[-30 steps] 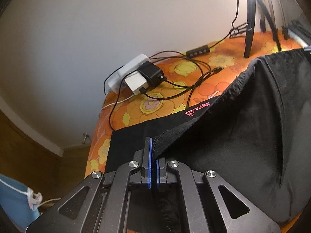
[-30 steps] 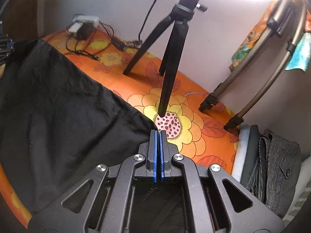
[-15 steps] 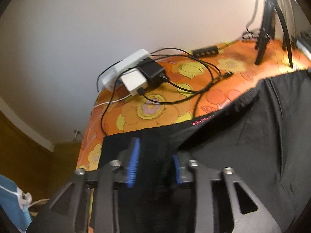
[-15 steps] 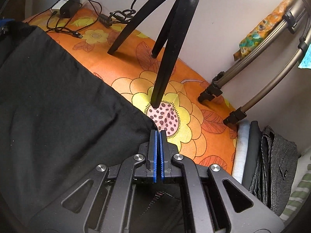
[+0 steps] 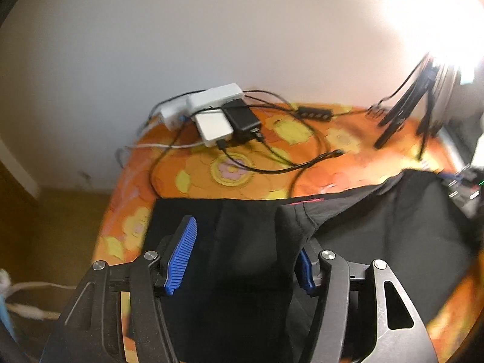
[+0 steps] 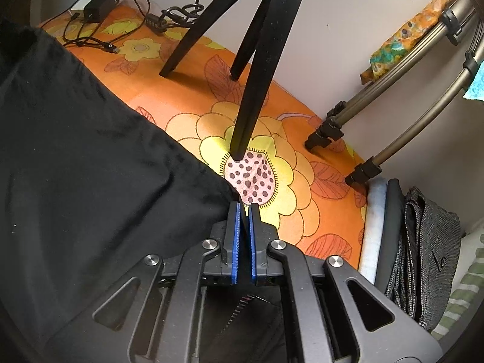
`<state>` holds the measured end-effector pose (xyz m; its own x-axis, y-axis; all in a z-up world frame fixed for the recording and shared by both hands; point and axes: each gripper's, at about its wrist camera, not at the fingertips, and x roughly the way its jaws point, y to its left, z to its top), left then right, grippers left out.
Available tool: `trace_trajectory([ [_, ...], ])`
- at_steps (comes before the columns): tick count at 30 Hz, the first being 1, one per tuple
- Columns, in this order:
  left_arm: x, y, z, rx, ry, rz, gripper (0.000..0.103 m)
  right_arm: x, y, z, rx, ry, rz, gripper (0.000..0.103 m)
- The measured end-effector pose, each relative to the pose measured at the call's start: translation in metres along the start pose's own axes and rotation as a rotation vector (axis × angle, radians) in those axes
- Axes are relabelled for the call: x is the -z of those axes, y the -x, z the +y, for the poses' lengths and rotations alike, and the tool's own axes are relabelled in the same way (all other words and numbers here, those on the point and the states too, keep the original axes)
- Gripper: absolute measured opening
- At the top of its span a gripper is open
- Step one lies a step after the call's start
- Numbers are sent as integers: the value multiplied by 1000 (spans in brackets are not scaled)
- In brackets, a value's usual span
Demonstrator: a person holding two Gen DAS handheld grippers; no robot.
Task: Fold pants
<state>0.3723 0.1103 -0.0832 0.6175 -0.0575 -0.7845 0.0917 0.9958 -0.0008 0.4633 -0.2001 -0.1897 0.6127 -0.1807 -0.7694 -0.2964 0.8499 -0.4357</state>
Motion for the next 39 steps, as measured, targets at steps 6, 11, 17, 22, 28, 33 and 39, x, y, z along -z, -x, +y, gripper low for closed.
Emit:
trace_trajectory([
  [6,1,25,19,98,65,12,62,2,1,-5,-11,-20,23,16],
  [11,3,47,14,58,-7,-1,65,5,16,-13,-28,-47,0,33],
  [17,-8,28,7,-154,-141,22,69,11,32,-12,-24,-23,6,45],
  [22,-31,-8,9,-194,-162,52,69,22,22,3,-18,8,58,45],
  [28,-51,-50,26,-218,-115,65,69,30,17,-2,-20,-24,56,45],
  [33,-51,-67,47,-121,-42,100,69,31,17,5,10,21,38,45],
  [39,-43,-34,91,-108,56,73,69,28,16,3,-1,7,32,45],
])
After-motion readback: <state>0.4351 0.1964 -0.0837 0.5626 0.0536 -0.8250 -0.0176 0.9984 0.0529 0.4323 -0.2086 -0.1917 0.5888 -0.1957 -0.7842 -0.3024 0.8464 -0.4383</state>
